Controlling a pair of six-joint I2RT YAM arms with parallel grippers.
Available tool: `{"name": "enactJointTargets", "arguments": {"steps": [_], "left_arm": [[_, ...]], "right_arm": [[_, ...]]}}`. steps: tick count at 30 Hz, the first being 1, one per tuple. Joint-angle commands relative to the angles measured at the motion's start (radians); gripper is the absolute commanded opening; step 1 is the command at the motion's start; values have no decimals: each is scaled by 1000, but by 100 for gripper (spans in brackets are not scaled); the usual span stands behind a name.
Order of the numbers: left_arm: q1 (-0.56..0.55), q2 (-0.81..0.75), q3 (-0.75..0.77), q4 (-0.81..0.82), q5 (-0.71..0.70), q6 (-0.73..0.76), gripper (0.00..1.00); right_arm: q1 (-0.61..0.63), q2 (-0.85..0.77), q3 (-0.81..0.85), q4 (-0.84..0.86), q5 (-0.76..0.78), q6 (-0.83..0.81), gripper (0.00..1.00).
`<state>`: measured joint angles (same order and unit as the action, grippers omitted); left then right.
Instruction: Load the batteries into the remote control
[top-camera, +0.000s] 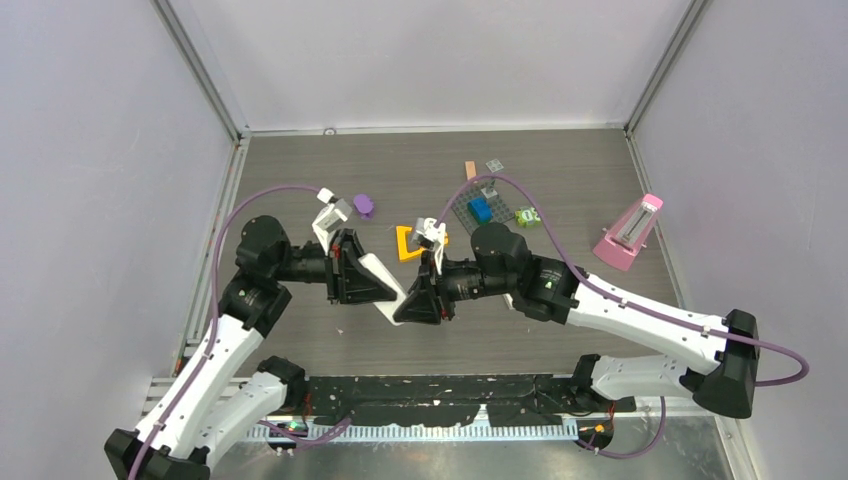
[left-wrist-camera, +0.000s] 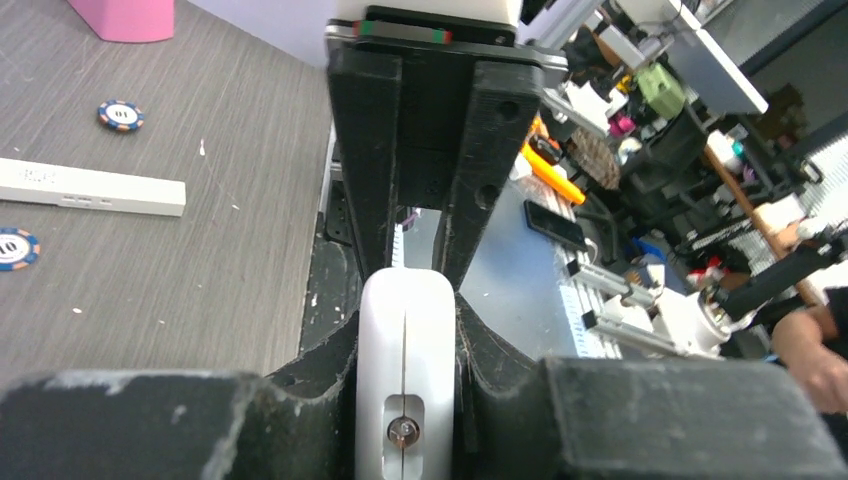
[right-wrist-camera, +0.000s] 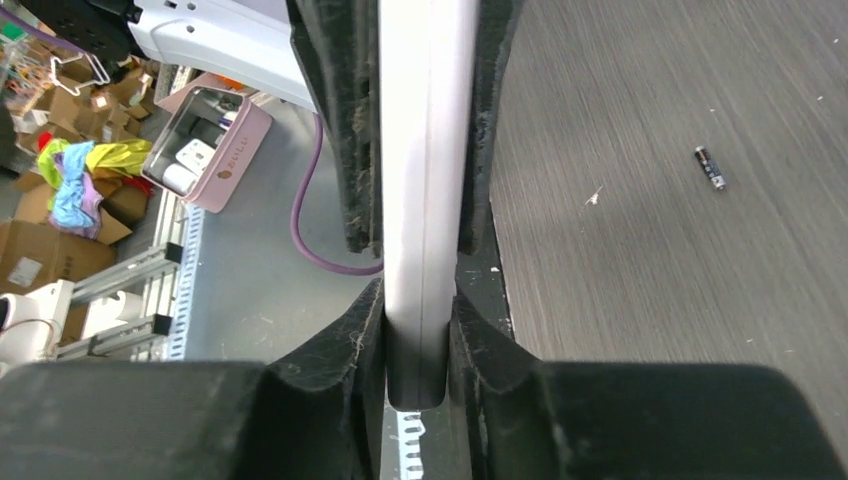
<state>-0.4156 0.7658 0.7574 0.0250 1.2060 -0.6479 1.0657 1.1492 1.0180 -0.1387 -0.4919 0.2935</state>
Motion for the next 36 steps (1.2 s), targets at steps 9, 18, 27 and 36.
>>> {"name": "enactJointTargets", "arguments": {"steps": [9,18,27,36], "left_arm": [[-15,95,127,-180,15,148,68],[26,160,257,-595,-635,268,100],[62,101,213,-687,-1043,182,100],[64,34,155,-726,-1197,88,100]], "right_arm": [[-92,-5,63,98,152,-10,5],[-166,-38,77,-144,534,-109,5],[-225,415,320,-251,990,-253,5],[-255,921,710,-300,1166,-287,5]]}}
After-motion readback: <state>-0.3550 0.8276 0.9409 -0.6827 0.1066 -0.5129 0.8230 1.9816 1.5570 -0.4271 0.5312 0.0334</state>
